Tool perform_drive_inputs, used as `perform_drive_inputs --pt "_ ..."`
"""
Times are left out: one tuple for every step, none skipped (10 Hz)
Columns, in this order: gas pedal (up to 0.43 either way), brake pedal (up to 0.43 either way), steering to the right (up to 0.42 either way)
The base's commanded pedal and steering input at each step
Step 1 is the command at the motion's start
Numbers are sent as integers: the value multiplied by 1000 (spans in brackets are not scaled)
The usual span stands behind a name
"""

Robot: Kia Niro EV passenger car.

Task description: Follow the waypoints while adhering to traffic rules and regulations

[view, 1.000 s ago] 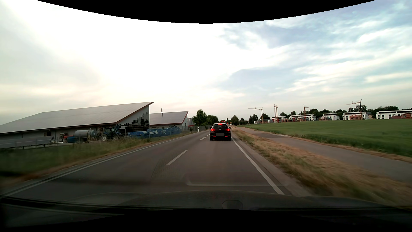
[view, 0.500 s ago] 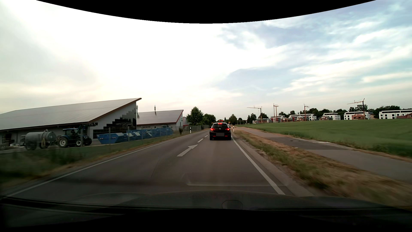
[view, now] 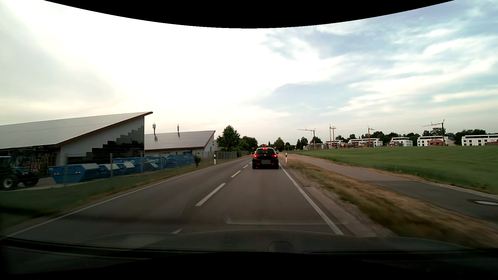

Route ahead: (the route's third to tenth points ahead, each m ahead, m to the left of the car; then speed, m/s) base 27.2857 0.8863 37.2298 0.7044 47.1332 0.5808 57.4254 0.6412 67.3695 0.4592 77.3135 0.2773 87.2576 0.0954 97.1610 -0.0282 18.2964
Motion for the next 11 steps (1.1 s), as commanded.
perform_drive_inputs --pt "0 134 6" --pt "0 134 6" --pt "0 134 6" --pt "0 134 7" --pt "0 140 6" --pt "0 146 6" --pt "0 152 6" --pt "0 152 5" --pt "0 159 5" --pt "0 159 5" --pt "0 159 4"
